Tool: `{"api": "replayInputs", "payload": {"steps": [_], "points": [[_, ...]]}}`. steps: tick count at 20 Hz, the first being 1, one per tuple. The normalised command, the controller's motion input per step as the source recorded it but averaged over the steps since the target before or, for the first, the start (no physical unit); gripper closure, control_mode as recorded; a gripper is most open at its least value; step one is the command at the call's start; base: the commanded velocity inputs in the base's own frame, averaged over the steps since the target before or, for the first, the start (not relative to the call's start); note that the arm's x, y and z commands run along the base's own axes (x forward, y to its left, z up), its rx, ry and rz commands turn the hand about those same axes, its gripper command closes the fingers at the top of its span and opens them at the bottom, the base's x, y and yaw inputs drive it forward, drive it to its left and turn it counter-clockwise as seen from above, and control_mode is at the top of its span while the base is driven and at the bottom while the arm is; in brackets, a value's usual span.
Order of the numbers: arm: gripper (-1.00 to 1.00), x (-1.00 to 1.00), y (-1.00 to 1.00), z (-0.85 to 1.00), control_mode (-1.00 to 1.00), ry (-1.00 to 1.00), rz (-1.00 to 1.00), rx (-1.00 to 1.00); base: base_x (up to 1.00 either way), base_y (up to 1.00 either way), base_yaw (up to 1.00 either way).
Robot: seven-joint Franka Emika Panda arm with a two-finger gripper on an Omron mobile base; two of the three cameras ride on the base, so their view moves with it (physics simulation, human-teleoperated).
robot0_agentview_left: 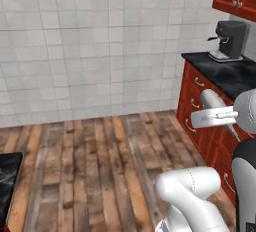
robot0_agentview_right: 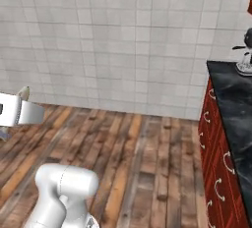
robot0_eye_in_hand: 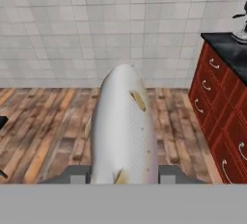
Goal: Gather the potato and mushroom from the fridge and place them on a tray on the dining counter. Then gather the fish and chicken drumstick from the fridge and place them on the other tray.
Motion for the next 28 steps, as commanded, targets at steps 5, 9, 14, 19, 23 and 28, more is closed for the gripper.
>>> {"api": "replayInputs", "payload": {"steps": [5,9,14,19,23,28], "points": [[1.0,0.0,0.0,0.0,1.0,0.0,0.0,0.0,0.88,0.0,0.43],[1.0,0.0,0.0,0.0,1.0,0.0,0.0,0.0,0.87,0.0,0.44],[1.0,0.0,0.0,0.0,1.0,0.0,0.0,0.0,0.9,-0.02,0.44],[1.0,0.0,0.0,0.0,1.0,0.0,0.0,0.0,0.9,-0.03,0.44],[1.0,0.0,0.0,0.0,1.0,0.0,0.0,0.0,0.89,-0.03,0.45],[1.0,0.0,0.0,0.0,1.0,0.0,0.0,0.0,0.86,-0.04,0.46]]}}
